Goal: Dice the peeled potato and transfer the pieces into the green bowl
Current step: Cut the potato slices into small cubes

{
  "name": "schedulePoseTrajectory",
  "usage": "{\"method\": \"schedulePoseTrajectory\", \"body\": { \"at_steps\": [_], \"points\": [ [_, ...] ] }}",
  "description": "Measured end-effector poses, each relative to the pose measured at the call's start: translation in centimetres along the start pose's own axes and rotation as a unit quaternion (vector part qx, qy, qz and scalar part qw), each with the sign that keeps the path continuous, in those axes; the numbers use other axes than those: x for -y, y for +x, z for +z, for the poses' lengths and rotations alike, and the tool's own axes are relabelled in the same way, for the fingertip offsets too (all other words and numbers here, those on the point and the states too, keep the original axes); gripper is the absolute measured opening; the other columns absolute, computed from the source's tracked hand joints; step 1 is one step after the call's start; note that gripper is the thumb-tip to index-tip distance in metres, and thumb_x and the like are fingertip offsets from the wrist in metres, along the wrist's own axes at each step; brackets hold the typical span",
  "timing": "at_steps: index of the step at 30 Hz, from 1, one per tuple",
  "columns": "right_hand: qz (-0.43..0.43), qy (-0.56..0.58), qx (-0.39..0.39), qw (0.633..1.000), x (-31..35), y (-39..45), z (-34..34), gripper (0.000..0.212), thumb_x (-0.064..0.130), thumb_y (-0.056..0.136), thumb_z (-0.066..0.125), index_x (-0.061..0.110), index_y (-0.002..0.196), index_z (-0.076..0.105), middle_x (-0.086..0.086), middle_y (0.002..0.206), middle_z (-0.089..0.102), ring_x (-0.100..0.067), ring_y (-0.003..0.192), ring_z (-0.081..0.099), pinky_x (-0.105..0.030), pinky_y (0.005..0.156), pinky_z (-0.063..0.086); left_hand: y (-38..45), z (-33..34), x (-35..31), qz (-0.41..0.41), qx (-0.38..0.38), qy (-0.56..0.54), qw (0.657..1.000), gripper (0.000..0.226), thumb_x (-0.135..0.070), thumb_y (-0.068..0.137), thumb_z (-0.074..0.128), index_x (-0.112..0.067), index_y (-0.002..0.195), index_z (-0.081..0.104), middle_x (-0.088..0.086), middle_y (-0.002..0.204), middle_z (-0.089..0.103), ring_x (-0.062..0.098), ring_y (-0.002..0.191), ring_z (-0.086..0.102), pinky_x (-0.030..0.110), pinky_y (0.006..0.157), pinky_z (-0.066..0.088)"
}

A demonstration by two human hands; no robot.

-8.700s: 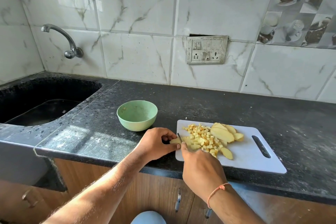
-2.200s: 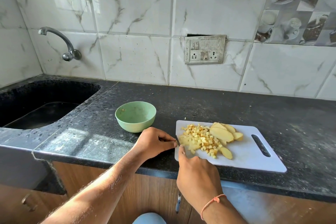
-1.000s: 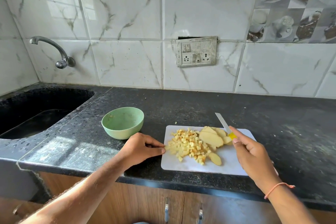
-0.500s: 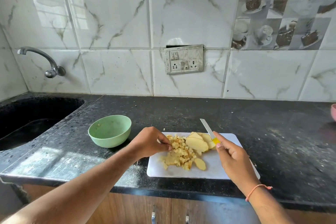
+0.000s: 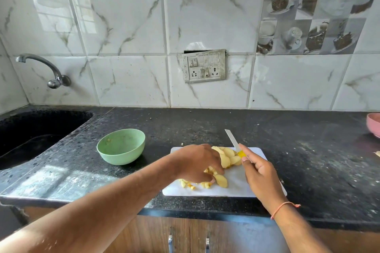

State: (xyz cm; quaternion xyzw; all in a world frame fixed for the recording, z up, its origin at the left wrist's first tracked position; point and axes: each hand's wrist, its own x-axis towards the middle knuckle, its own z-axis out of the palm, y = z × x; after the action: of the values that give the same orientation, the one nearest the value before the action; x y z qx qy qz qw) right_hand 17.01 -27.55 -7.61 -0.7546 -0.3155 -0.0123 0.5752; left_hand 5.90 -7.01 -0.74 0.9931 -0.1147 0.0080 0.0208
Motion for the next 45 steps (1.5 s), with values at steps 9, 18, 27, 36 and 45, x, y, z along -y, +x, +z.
{"method": "schedulePoseTrajectory", "body": {
  "at_steps": [9,18,27,36,45],
  "points": [
    [0.007,0.016,-0.009,1.0,-0.3,0.2,0.0,0.04,0.02,0.106,0.057,0.047,0.134,0.064,0.019,0.06,0.046,-0.002,0.05,0.045,-0.018,0.056,0.033,1.8,0.3,-1.3,0.001,-0.061,0.007,0.998,0.022,-0.035,0.088,0.076,-0.04,0.11,0.075,-0.021,0.106,0.071,0.007,0.11,0.057,0.032,0.084,0.051],
    [-0.01,-0.024,-0.01,1.0,-0.2,0.2,-0.1,0.041,0.021,0.107,0.055,0.044,0.14,0.061,0.011,0.069,0.039,-0.007,0.047,0.04,-0.015,0.049,0.032,-2.5,1.1,2.7,-0.203,-0.231,-0.232,0.923,0.006,-0.035,0.092,0.078,-0.034,0.098,0.078,-0.021,0.088,0.074,-0.007,0.071,0.062,0.02,0.066,0.048],
    [-0.043,-0.102,0.02,0.994,0.6,-0.4,0.3,0.044,0.025,0.107,0.052,0.055,0.139,0.054,-0.001,0.066,0.038,-0.009,0.046,0.036,-0.018,0.046,0.028,-10.9,6.8,4.9,-0.367,-0.338,-0.271,0.823,0.008,-0.033,0.09,0.08,-0.032,0.085,0.074,-0.022,0.064,0.066,0.003,0.054,0.053,0.016,0.051,0.038],
    [-0.126,-0.284,0.127,0.942,6.3,-6.3,4.0,0.053,0.032,0.106,0.044,0.06,0.15,0.036,0.005,0.05,0.04,-0.016,0.05,0.041,-0.035,0.052,0.039,-11.0,7.2,5.9,-0.392,-0.372,-0.335,0.772,0.005,-0.033,0.089,0.078,-0.031,0.087,0.074,-0.012,0.069,0.07,0.005,0.056,0.055,0.029,0.059,0.049],
    [-0.127,-0.413,0.228,0.872,9.9,-9.4,7.5,0.056,0.035,0.105,0.028,0.041,0.16,0.02,-0.002,0.087,0.066,-0.023,0.074,0.064,-0.034,0.064,0.052,-11.0,7.4,6.0,-0.362,-0.364,-0.343,0.787,0.023,-0.04,0.096,0.072,-0.038,0.117,0.079,-0.014,0.054,0.052,0.005,0.047,0.037,0.018,0.047,0.033]
  ]
}}
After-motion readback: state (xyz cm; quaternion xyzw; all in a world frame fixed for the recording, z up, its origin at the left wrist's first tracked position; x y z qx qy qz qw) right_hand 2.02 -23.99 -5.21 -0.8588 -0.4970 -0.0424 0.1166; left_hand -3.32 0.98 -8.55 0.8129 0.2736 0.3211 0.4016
